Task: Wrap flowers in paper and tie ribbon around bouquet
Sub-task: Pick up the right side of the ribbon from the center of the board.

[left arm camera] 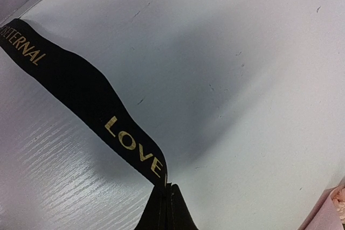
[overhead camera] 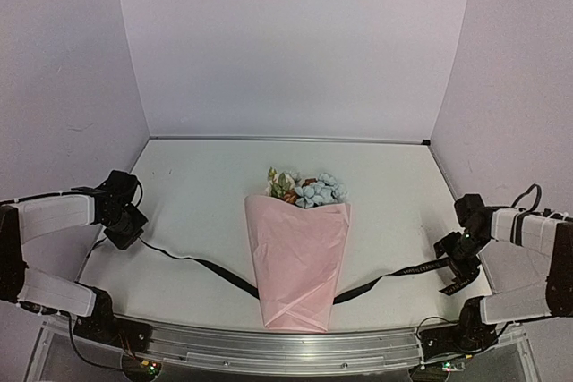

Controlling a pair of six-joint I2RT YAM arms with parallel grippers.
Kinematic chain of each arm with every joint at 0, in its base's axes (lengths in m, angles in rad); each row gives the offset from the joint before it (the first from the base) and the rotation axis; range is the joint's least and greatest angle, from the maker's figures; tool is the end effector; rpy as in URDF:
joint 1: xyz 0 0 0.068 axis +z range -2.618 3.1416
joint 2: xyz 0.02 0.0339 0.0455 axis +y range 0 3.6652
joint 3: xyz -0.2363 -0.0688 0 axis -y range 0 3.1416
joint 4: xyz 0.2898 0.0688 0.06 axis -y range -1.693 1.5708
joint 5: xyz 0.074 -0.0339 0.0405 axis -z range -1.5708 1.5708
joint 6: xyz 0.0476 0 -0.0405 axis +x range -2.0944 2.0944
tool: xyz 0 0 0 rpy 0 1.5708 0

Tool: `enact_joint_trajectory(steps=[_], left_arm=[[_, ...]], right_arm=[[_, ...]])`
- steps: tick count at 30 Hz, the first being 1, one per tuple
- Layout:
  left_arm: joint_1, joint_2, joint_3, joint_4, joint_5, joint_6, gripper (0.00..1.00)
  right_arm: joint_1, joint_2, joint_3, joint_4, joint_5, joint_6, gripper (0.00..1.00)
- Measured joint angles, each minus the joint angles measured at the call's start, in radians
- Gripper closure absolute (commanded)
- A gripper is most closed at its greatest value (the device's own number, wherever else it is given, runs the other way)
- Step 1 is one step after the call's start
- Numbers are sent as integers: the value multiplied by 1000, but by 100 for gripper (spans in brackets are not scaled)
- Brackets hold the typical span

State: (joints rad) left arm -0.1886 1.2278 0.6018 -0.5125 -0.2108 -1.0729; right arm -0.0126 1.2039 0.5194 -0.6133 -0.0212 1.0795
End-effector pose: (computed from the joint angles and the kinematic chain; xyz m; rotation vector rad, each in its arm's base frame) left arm 0.2583 -0.0392 0.1054 -1.1977 2.3852 -0.1176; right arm 0.2305 -0.0019 0.0802 1.5068 2.4877 0.2297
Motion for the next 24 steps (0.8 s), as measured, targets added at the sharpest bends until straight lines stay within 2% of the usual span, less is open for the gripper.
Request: enact_joint_trajectory(steps=[9,17,24], left_arm=[[0,0,0,13,9,3,100],[0,-4,0,18,11,3,100],[0,-6,0,18,17,3,100]], right_arm=[[-119,18,1,28,1,-103,25],[-185,147,80,58,-23,-136,33],[-199,268,175,75,-67,-128,61]])
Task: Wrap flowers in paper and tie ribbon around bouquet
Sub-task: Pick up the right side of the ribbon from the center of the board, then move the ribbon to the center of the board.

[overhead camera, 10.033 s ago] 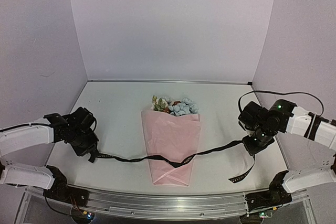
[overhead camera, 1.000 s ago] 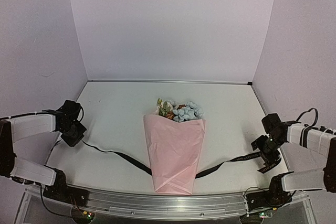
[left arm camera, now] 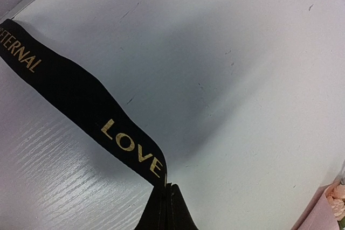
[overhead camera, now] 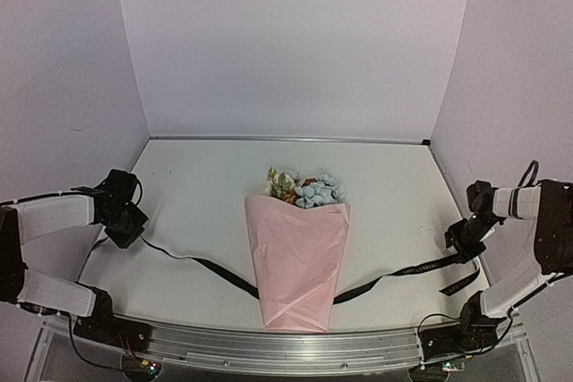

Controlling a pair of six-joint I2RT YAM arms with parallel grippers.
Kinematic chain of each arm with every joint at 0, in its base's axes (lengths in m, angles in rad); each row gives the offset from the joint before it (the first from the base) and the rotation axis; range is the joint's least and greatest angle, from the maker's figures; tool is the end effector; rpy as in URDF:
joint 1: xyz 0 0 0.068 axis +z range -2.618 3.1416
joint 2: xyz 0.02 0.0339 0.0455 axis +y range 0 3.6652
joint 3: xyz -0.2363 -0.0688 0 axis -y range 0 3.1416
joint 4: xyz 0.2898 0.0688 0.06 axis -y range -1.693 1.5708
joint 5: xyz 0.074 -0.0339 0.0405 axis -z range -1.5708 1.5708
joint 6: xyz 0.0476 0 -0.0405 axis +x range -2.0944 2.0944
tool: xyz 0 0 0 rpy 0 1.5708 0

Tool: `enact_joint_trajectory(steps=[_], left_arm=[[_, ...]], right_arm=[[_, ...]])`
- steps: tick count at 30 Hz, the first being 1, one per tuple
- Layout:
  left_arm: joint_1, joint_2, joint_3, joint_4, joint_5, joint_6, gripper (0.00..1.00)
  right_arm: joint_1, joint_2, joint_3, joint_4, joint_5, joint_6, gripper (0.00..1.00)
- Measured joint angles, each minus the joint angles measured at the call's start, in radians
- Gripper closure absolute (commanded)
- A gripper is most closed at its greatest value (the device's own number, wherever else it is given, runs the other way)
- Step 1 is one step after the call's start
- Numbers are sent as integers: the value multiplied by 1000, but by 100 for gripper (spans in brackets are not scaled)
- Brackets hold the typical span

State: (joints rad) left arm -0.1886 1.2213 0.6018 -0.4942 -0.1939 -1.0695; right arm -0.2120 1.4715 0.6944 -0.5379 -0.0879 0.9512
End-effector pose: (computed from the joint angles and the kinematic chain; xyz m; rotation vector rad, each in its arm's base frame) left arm 0.2602 -0.0403 0.1078 -1.1868 2.3771 -0.1547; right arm 0.2707 -0.0540 0.0707 1.5924 2.4522 0.2557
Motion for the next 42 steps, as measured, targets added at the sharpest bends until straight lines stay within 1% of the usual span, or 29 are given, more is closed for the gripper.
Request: enact_joint_trajectory(steps=[2,3,5,6,7,14,20,26,34,38,42], left_arm=[[0,0,0,0,1,0,100],[0,0,0,0,1,0,100],[0,0,0,0,1,0,100],[0,0,0,0,1,0,100],[0,-1,0,0,1,1,100],[0,-3,24,-3,-6,14,100],[0,7,79,0,-19,41,100],[0,66,140,39,-13,95,100],[0,168,195,119,31,136,100],[2,226,225,154,53,145,100],[3,251,230,180,71,150,100]], right_arm=[[-1,19,15,-6,-7,14,70],[-1,22,19,-12,-8,16,76],[-1,26,21,-23,-8,25,92],[-1,30,25,-37,-9,26,98],[-1,34,28,-49,-11,24,100],[-1,41,49,-132,-8,2,100],[-1,38,128,-219,-3,-33,100],[-2,15,197,-263,4,-58,100],[-18,15,310,-306,4,-69,100],[-25,38,402,-319,4,-68,100],[-30,75,482,-326,0,-62,100]])
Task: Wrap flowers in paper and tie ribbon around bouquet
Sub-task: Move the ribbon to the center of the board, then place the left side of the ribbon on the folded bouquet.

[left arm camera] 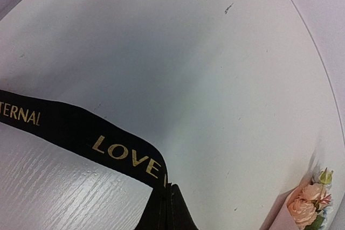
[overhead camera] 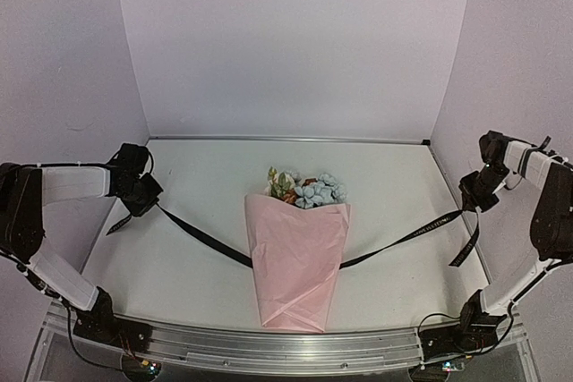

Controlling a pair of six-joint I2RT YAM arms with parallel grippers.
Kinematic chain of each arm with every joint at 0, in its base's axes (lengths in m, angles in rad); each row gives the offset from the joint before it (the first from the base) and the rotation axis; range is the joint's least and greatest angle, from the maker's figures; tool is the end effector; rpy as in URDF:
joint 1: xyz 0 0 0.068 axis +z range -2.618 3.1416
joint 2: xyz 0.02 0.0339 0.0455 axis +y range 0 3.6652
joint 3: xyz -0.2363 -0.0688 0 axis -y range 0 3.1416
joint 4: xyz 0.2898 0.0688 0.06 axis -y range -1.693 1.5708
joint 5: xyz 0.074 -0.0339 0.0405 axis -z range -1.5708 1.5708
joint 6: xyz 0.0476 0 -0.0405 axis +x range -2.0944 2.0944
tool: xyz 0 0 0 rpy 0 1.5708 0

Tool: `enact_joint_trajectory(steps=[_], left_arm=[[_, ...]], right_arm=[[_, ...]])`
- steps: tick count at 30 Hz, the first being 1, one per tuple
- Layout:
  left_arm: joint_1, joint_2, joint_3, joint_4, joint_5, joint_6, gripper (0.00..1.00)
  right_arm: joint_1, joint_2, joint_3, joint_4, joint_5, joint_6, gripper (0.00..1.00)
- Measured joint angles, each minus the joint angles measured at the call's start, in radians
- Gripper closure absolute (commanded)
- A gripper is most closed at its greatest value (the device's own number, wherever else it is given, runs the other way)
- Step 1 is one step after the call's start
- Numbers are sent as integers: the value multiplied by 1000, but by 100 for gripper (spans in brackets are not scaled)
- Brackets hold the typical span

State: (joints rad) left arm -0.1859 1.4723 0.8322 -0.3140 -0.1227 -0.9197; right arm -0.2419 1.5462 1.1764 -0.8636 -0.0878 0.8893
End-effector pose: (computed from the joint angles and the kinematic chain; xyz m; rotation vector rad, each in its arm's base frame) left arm 0.3305 -0.0562 0.1248 -0.9572 2.3523 -0.2919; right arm 0.3372 -0.0789 0.1864 1.5025 2.4065 0.2718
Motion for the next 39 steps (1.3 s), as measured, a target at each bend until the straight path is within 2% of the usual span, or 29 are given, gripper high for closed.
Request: enact_joint_trajectory(steps=[8,15,23,26,29,33,36,39], left_arm=[[3,2,-3,46,26,4,100],[4,-67,3,53,22,50,100],[-3,-151,5,162,155,154,100],[-46,-166,8,207,187,202,100],[-158,-163,46,231,206,282,100],[-425,-113,191,297,245,452,100],[-651,8,357,324,273,612,100],[-824,182,523,307,304,742,100]], right_arm=[[7,15,43,-14,-43,10,100],[84,-66,32,-11,-96,-16,100],[182,-131,37,-12,-162,-82,100],[238,-141,39,-12,-175,-107,100],[288,-149,39,-14,-184,-125,100],[312,-149,39,-14,-198,-131,100],[313,-149,32,-12,-203,-130,100],[313,-141,19,-13,-217,-129,100]])
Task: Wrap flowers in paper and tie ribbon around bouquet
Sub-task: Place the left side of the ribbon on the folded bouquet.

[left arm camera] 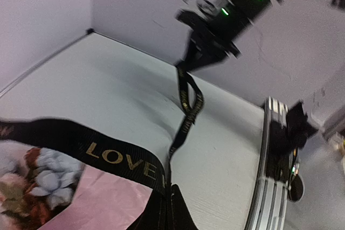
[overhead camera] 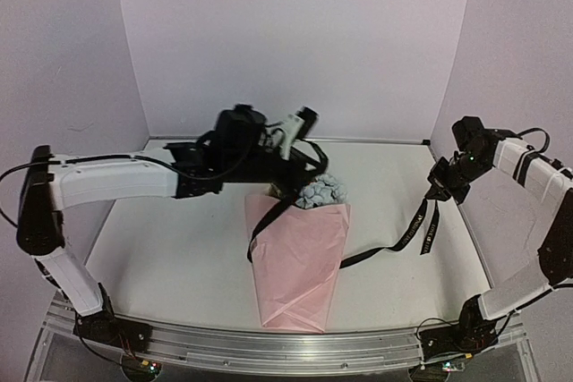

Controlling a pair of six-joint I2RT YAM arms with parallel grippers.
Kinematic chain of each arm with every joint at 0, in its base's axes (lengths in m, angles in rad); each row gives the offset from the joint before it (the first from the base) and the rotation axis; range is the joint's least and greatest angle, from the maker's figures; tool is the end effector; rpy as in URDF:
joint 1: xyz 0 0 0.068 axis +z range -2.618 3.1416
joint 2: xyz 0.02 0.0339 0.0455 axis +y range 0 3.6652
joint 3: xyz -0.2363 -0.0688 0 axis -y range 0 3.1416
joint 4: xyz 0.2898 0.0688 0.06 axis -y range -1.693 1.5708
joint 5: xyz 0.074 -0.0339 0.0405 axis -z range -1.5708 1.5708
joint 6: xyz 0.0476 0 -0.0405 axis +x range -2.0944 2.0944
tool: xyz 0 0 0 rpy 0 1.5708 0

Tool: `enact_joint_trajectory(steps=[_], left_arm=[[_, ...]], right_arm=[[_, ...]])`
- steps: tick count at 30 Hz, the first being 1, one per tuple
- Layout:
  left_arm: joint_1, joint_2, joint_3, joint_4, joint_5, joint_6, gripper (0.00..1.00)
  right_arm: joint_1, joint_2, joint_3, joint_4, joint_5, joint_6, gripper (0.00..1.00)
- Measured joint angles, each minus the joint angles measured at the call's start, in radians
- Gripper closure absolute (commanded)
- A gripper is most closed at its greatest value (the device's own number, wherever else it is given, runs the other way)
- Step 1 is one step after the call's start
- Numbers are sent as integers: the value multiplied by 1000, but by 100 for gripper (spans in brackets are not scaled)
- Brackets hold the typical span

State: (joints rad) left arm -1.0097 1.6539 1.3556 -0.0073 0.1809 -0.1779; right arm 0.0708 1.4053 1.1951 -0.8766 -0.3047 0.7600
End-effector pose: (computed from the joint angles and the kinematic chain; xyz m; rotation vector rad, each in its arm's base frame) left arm 0.2319 -0.3851 0.2848 0.9243 1.7655 -0.9651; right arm 0.3307 0.0378 0.2391 0.8296 2.6195 0.6593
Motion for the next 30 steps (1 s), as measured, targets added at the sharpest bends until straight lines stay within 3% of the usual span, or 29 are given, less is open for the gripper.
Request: enact_joint_trajectory(steps=[4,9,30], left_arm=[[-167,259,163,-90,11,159,100],[-251,446,202,-209,24,273,100],[-292,472,329,-229,105,438,100]], right_arm=[[2,39,-4,1,-20,3,100],[9,76,-4,1,-32,10,100],[17,159,147,-169,-39,-60,100]])
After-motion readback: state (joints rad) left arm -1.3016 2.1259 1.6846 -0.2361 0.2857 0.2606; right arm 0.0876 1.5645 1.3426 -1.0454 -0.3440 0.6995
